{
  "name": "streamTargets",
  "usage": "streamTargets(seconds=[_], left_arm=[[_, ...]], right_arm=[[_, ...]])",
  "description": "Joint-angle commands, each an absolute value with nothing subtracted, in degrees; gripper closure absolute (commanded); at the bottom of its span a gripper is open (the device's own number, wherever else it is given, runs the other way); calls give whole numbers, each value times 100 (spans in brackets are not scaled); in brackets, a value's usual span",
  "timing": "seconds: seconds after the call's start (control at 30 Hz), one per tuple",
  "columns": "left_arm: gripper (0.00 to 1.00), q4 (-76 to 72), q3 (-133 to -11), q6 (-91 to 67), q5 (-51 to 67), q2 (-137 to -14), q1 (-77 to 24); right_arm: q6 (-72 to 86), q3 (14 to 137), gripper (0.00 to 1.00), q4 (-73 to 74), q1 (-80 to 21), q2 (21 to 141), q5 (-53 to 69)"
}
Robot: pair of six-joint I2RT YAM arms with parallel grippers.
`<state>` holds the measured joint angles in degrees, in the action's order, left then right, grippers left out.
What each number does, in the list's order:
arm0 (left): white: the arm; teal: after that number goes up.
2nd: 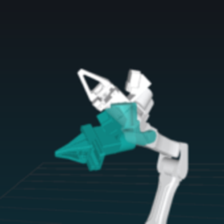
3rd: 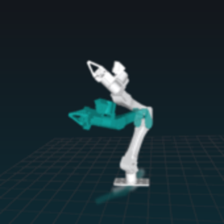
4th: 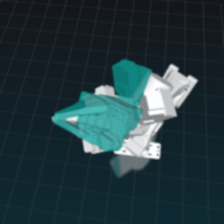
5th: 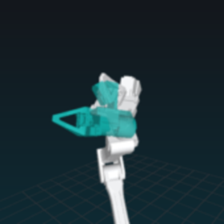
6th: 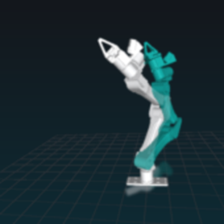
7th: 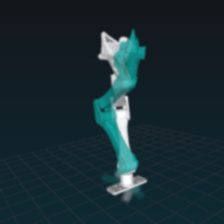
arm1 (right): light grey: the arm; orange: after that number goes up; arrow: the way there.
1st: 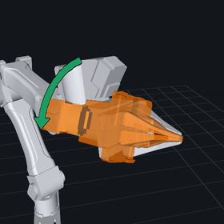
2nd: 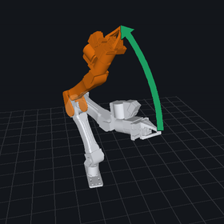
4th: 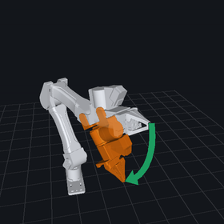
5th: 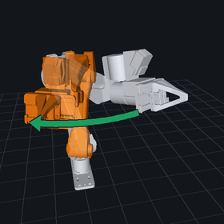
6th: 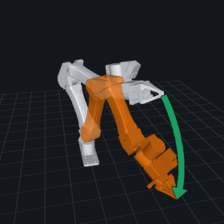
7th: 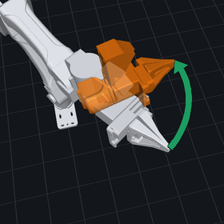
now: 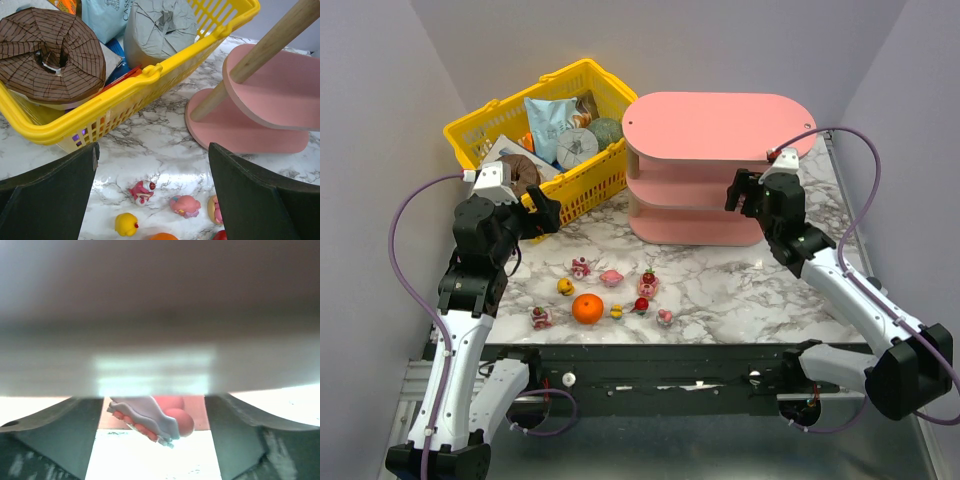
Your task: Place and organize the plastic toys onto the shelf
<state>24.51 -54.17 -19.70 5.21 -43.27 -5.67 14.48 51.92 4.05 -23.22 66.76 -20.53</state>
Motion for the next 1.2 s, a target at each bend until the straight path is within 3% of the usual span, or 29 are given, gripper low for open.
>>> streamTargets(seconds=[0.0, 0.27, 0.83, 0.97, 1.0, 1.1, 1.17], left_arm=[[1, 2391, -5361, -1969, 642, -4324, -536], [1, 2382, -5361, -1969, 677, -4316, -536], [1, 2382, -5361, -1977, 782, -4307, -536], [1, 2373, -5361, -1978, 773, -4298, -536], [1, 2373, -5361, -1986, 782, -4298, -536], [1, 2382, -5361, -1978, 782, -4307, -536], [1, 2373, -5353, -1978, 782, -4315, -536]], right_arm=[[1398, 5098, 7, 396, -2294, 6469, -1855], [1511, 5089, 0, 975, -2285, 6013, -1591], [2442, 4597, 4, 1485, -2294, 4896, -1222], [3084, 4413, 29, 1705, -2285, 4667, -1643], [3242, 4325, 43, 1705, -2294, 4623, -1678], [3514, 4228, 66, 1661, -2285, 4605, -1784], [3568, 4175, 76, 1512, -2294, 4658, -1705]])
